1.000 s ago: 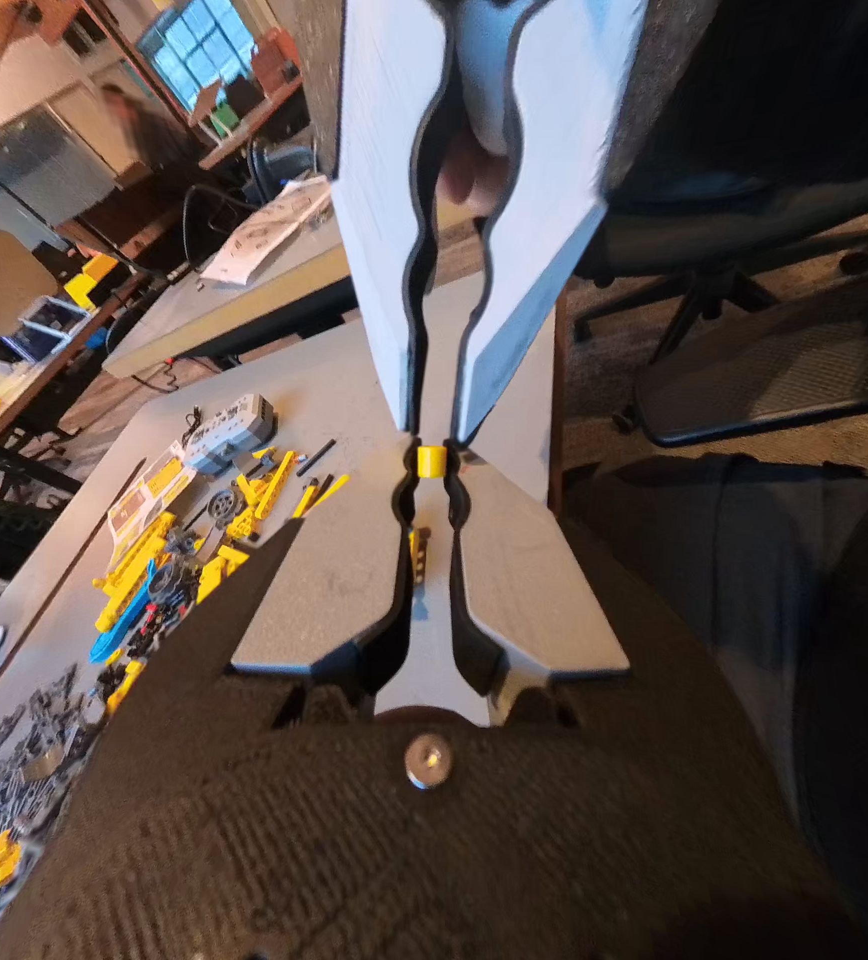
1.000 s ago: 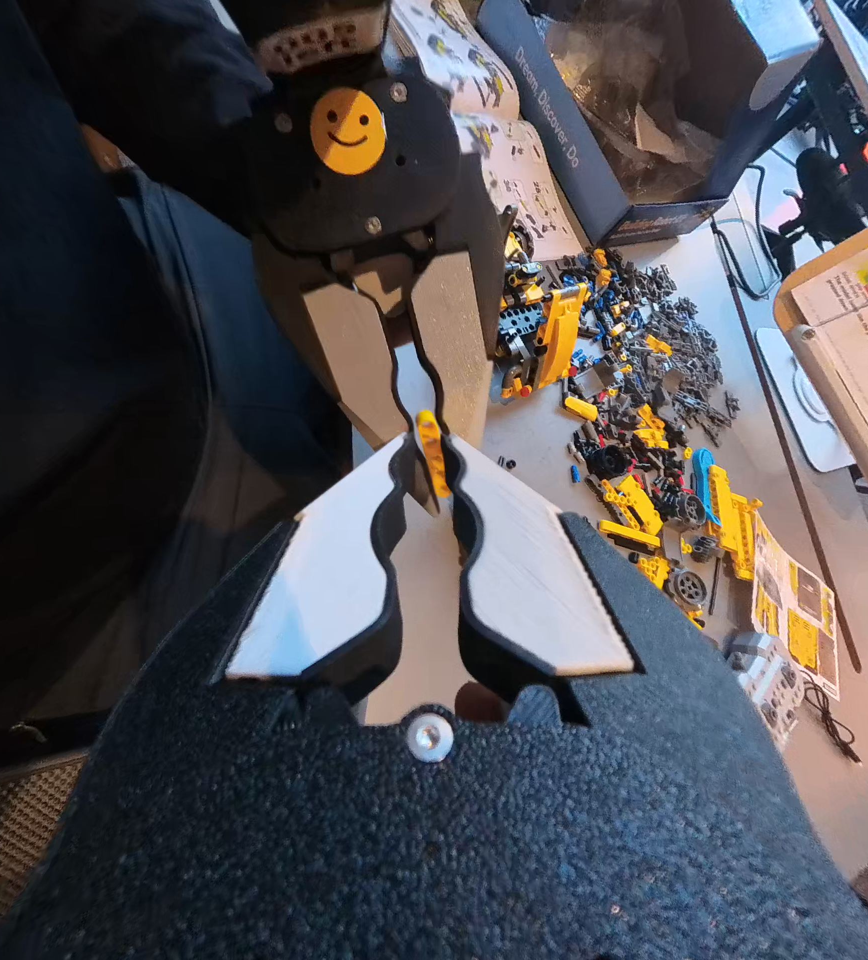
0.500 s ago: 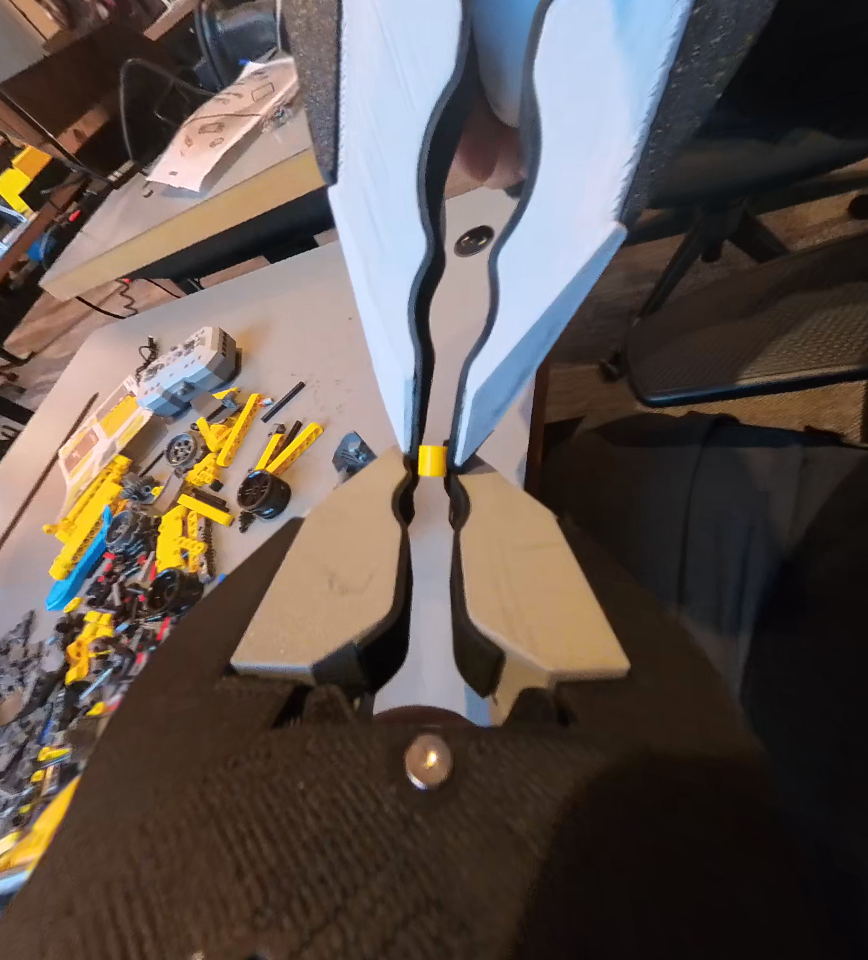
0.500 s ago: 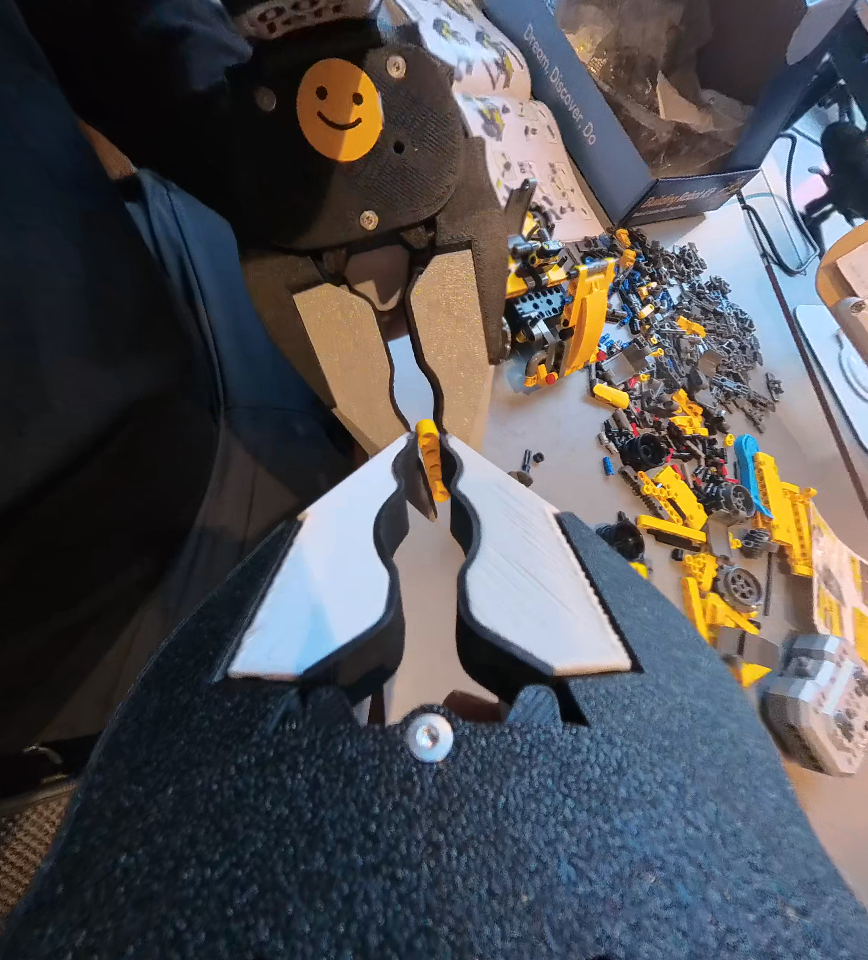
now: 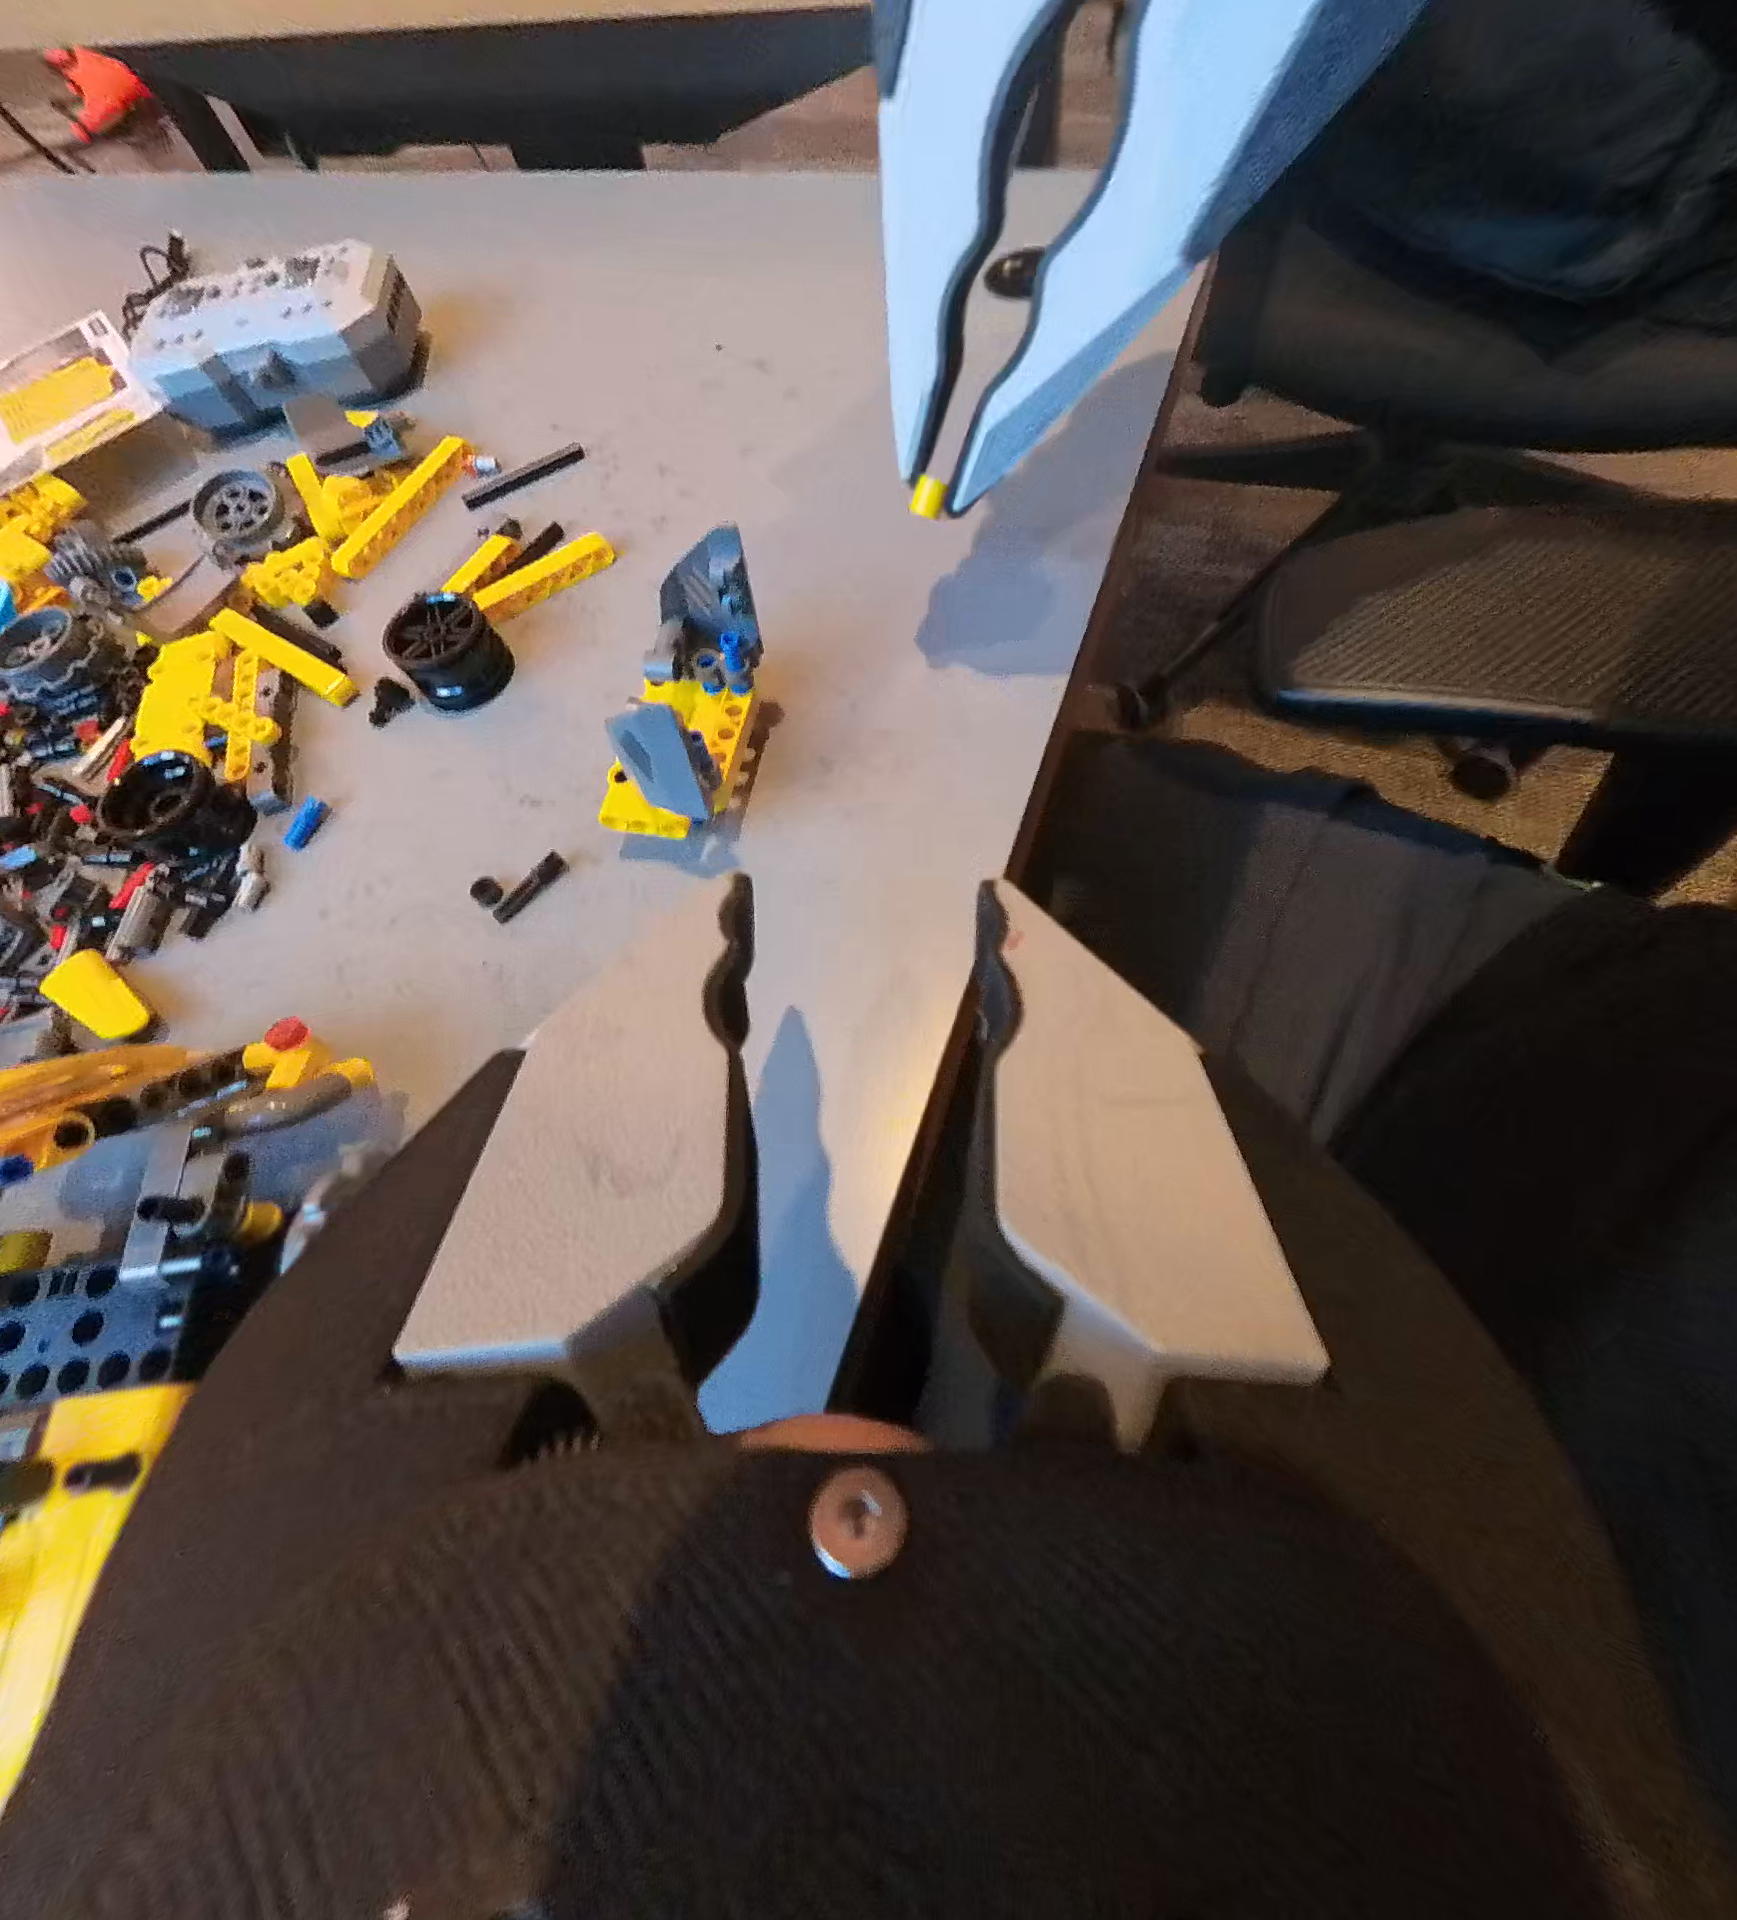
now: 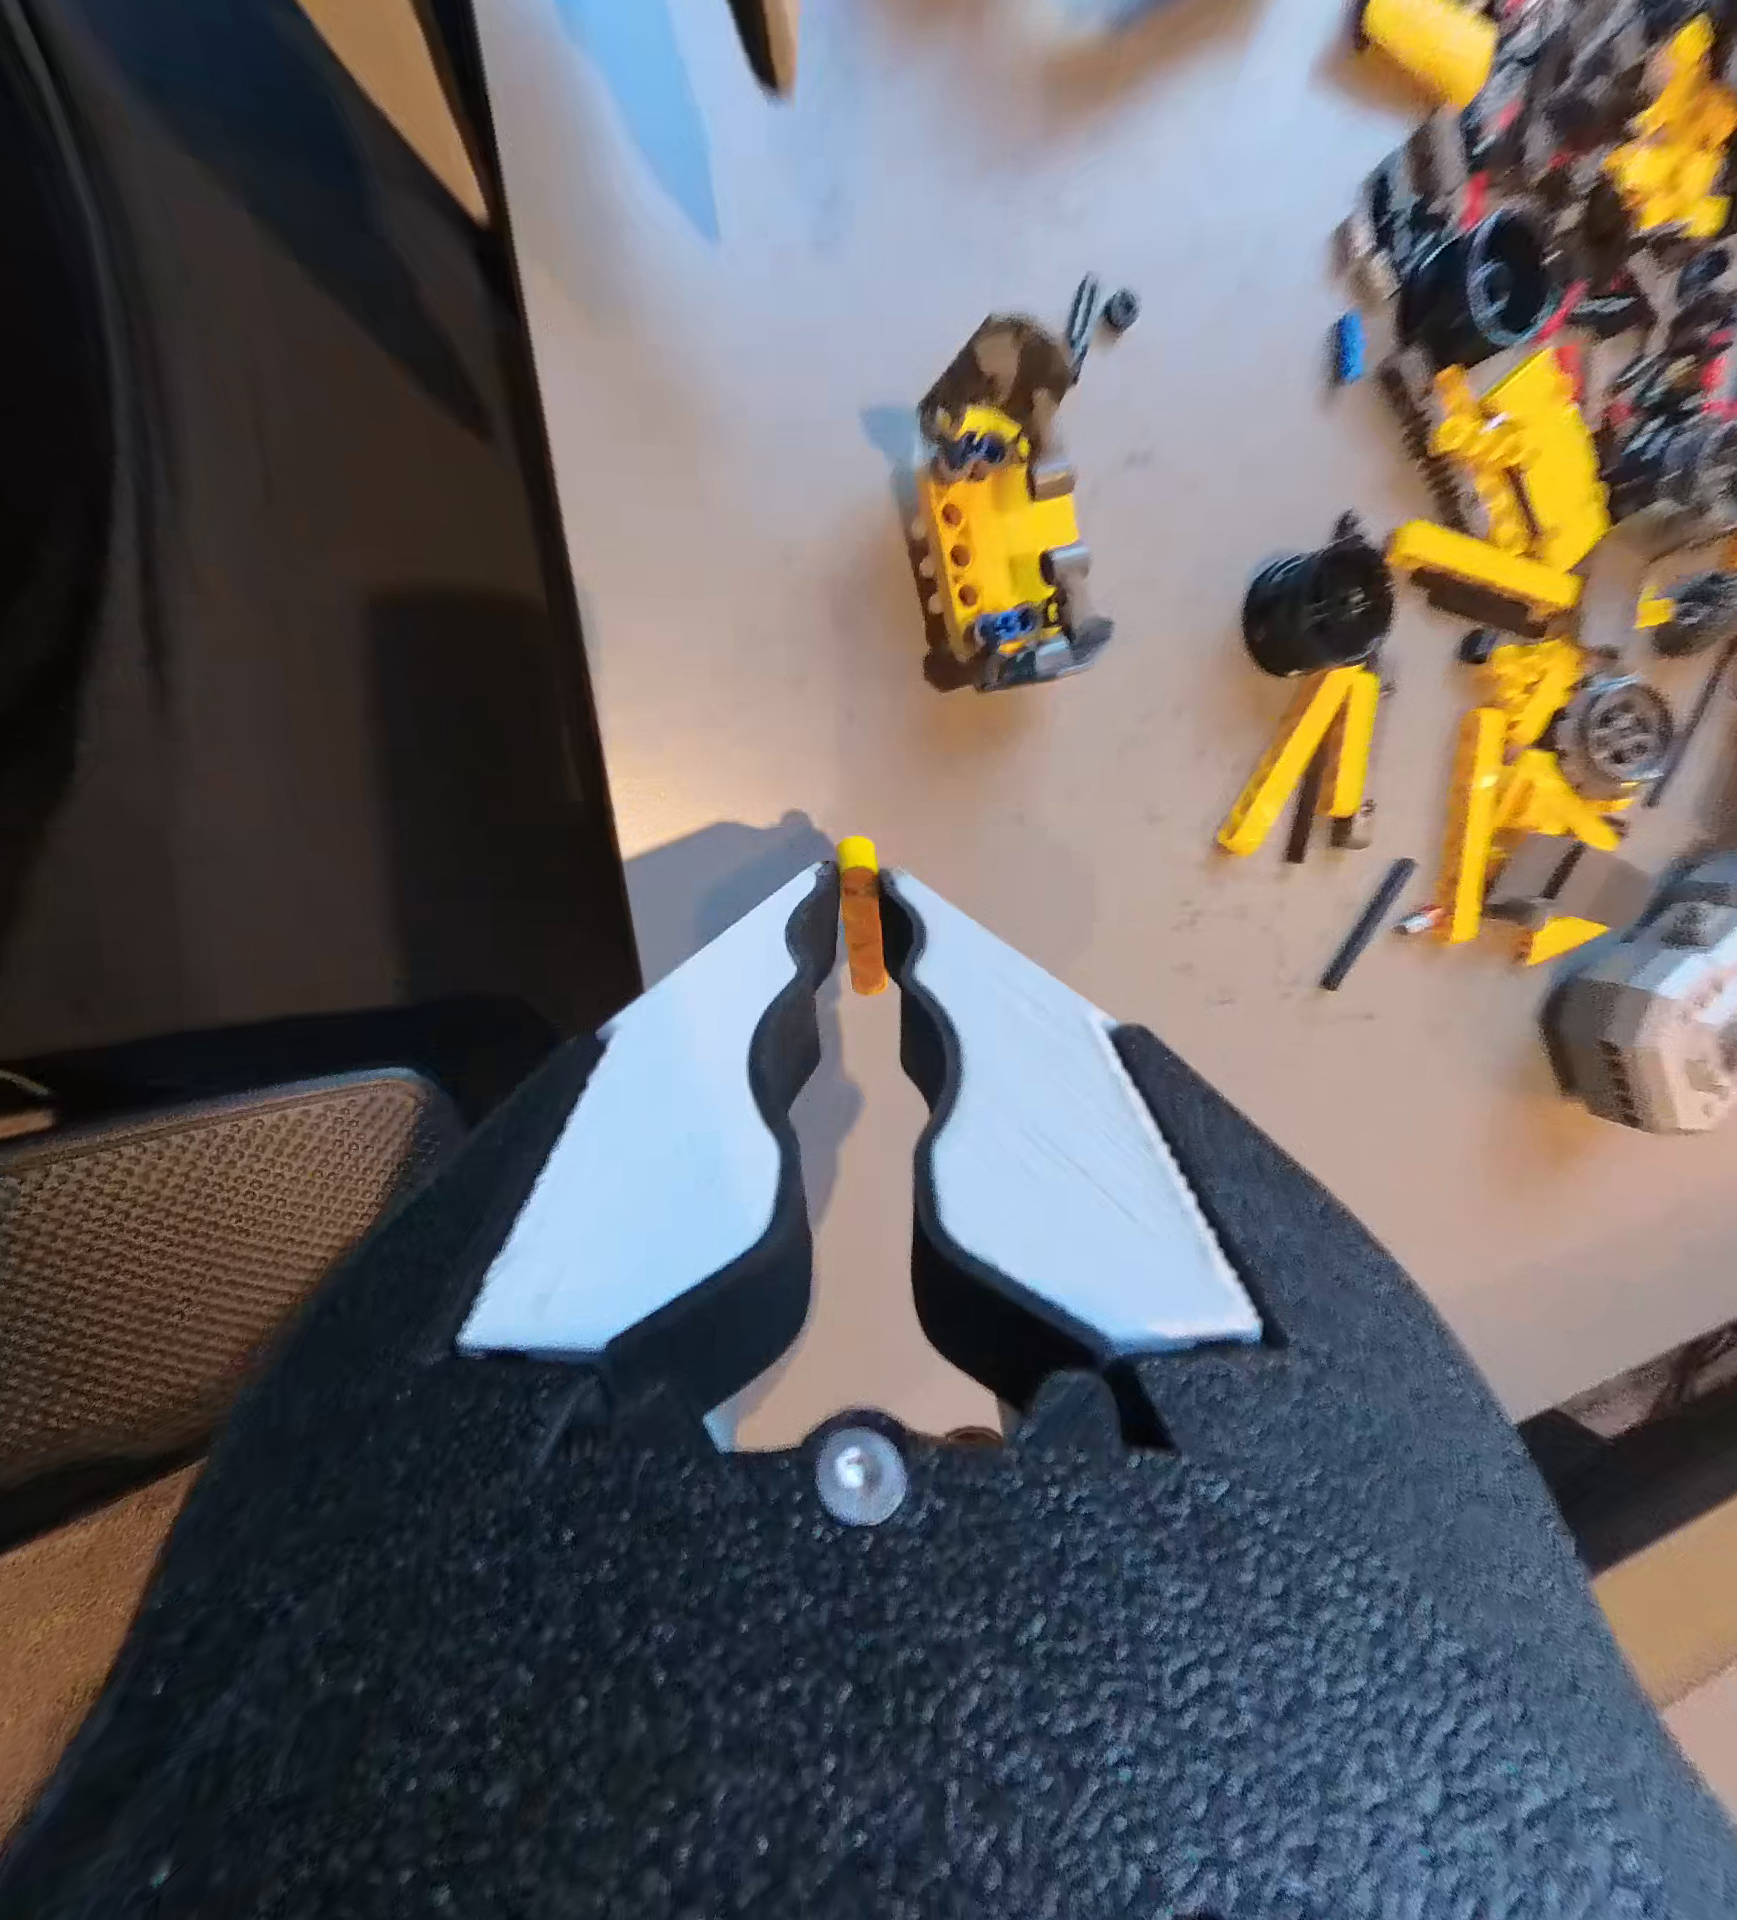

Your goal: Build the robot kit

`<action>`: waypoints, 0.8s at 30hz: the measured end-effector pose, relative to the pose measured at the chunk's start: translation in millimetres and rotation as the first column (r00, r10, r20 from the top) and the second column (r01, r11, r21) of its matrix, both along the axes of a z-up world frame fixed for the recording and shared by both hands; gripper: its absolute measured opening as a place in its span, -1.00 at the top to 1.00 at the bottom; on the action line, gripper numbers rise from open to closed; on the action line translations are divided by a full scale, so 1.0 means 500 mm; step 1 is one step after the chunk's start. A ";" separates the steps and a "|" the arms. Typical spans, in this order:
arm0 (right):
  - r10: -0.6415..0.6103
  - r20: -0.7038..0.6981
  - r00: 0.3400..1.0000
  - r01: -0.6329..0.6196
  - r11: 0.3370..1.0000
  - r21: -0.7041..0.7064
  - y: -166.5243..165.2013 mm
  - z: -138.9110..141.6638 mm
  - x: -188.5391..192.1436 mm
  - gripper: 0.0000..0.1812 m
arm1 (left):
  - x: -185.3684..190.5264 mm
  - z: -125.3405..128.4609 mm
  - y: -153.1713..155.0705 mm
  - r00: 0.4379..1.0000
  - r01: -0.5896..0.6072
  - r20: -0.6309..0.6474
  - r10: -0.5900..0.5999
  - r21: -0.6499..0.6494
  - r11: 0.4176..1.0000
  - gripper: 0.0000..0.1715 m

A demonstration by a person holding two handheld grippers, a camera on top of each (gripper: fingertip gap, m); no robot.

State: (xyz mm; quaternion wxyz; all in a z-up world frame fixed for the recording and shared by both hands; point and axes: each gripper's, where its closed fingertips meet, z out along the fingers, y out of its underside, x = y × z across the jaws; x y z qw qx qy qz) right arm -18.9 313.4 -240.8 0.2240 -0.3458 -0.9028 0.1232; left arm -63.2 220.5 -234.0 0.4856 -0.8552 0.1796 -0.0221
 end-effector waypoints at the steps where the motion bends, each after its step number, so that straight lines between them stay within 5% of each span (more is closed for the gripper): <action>1: 0.000 0.027 1.000 -0.001 1.000 0.007 0.002 -0.015 -0.001 0.92 | -0.003 -0.004 -0.006 1.000 -0.005 -0.002 0.005 -0.006 1.000 0.52; 11: -0.010 0.080 0.997 0.021 0.991 -0.129 -0.017 -0.071 -0.025 0.92 | -0.036 -0.023 -0.048 0.999 -0.041 0.020 0.041 -0.009 0.999 0.54; 24: -0.050 0.001 0.999 0.048 0.954 -0.296 0.001 -0.026 -0.013 0.82 | -0.047 -0.029 -0.045 0.997 -0.056 0.046 0.058 -0.025 0.998 0.53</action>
